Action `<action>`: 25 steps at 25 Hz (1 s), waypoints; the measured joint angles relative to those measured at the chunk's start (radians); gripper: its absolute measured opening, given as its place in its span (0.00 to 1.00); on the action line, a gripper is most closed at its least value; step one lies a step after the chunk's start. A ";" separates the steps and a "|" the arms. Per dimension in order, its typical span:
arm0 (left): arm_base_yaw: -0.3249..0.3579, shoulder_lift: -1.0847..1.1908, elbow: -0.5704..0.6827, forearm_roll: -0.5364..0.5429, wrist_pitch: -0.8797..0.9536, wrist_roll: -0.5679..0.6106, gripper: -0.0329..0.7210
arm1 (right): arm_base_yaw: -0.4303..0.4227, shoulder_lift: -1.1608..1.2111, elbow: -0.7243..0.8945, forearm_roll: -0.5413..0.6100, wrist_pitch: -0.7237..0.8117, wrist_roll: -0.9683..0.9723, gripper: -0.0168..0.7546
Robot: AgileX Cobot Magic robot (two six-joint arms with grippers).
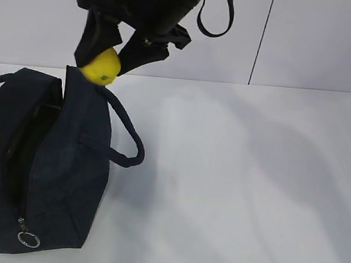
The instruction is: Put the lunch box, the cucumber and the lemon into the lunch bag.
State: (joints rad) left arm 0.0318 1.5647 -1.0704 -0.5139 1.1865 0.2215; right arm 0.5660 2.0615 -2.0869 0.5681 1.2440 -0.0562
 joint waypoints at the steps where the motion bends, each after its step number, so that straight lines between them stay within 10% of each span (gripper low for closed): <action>1: 0.000 0.000 0.000 0.000 0.000 0.000 0.05 | 0.002 0.000 0.000 0.027 0.000 -0.007 0.58; 13: 0.002 0.000 0.000 -0.015 0.002 0.000 0.05 | 0.027 0.125 0.004 0.328 -0.003 -0.063 0.58; 25: 0.002 0.000 0.000 -0.019 0.004 0.000 0.05 | 0.053 0.242 0.004 0.373 -0.013 -0.093 0.58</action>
State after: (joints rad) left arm 0.0333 1.5647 -1.0704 -0.5325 1.1910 0.2215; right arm 0.6188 2.3032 -2.0830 0.9412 1.2309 -0.1495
